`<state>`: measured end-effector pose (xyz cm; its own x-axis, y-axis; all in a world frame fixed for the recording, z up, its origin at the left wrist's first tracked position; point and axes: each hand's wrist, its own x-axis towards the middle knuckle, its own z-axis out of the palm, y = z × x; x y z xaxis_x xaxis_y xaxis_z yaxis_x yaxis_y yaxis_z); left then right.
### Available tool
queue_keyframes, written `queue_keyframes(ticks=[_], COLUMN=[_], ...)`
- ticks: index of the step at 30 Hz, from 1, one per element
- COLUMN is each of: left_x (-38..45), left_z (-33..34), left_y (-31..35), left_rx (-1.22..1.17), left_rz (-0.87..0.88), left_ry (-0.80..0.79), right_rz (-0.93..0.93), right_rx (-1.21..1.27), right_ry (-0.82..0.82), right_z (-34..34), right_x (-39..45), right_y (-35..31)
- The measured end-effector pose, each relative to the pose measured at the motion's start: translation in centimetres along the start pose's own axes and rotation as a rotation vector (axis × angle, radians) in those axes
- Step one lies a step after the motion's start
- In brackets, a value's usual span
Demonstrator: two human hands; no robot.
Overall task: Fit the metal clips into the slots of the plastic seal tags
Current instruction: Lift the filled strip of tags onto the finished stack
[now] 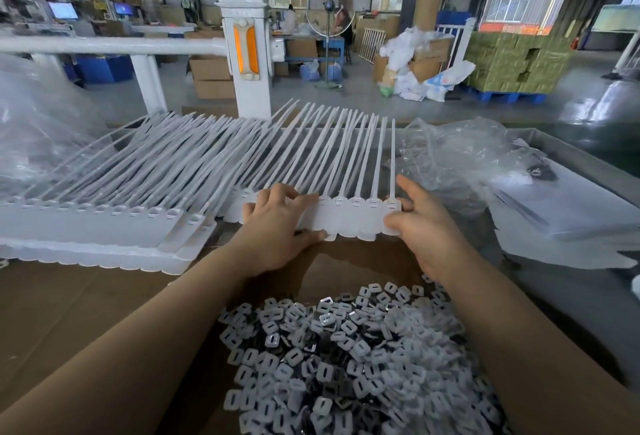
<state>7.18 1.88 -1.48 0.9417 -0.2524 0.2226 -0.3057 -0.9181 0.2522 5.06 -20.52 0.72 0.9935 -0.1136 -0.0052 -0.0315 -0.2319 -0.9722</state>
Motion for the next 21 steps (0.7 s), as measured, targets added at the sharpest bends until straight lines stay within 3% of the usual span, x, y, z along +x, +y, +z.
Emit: queue_keyframes(ticks=[9, 14, 17, 21], left_x=[0.3, 0.2, 0.4, 0.0], left_z=[-0.1, -1.5, -4.2, -8.0], left_y=[-0.3, 0.4, -0.4, -3.8], left_rx=[0.062, 0.093, 0.198, 0.329], left_rz=[-0.147, -0.174, -0.188, -0.416], left_ry=[-0.038, -0.130, -0.070, -0.152], right_rz=[-0.229, -0.305, -0.307, -0.434], right_rx=[-0.476, -0.797, -0.868, -0.925], right_ry=[-0.242, -0.170, -0.167, -0.219], right_z=[0.4, 0.6, 0.5, 1.0], right_x=[-1.0, -1.0, -1.1, -1.7], right_y=[-0.1, 0.3, 0.3, 0.0])
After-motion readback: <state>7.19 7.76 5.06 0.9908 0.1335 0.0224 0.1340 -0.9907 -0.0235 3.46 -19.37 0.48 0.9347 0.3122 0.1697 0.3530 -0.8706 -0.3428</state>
